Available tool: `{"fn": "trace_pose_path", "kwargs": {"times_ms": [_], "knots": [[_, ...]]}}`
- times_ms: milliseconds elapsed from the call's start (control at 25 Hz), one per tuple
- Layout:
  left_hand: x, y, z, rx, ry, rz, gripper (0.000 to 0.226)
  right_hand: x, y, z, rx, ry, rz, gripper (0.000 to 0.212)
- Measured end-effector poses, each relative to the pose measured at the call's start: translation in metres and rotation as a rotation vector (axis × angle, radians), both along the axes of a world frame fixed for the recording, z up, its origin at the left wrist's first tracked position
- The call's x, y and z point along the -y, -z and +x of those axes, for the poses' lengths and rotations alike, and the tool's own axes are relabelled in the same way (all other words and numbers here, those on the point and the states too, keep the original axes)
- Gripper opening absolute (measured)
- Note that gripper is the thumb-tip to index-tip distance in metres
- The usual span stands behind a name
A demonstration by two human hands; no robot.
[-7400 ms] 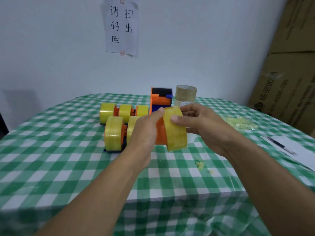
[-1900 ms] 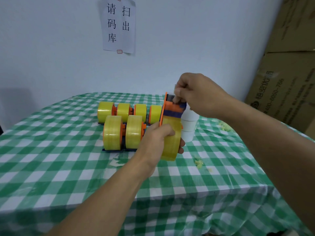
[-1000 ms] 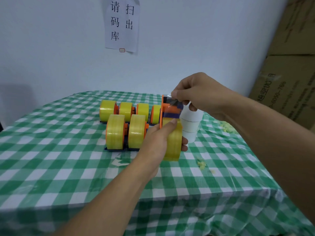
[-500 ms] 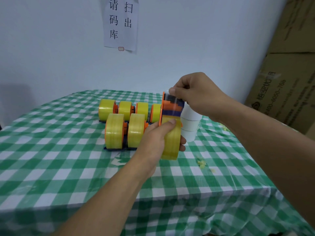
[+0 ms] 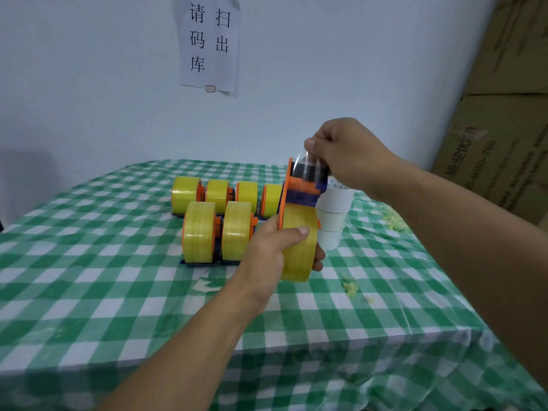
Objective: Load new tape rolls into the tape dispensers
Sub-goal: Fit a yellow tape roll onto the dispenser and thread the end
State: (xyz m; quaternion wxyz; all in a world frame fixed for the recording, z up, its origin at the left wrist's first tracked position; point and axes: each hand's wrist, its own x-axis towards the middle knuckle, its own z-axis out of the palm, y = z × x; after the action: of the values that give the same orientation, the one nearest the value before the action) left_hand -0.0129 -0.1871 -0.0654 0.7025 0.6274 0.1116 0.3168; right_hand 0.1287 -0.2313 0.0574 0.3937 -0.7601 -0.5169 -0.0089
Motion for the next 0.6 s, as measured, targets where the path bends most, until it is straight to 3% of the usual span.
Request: {"fn": "trace_pose_path", "kwargs": {"times_ms": [440, 600], "knots": [[-0.01, 0.0, 0.001, -0.047, 0.007, -0.08, 0.023, 0.007, -0.01, -0.001, -0.116, -0.095, -0.002, 0.021], [-0.015, -0.014, 0.004, -0.161, 0.009, -0.154, 0.039, 0.009, -0.011, -0.002, -0.127, -0.127, 0.008, 0.02]]}}
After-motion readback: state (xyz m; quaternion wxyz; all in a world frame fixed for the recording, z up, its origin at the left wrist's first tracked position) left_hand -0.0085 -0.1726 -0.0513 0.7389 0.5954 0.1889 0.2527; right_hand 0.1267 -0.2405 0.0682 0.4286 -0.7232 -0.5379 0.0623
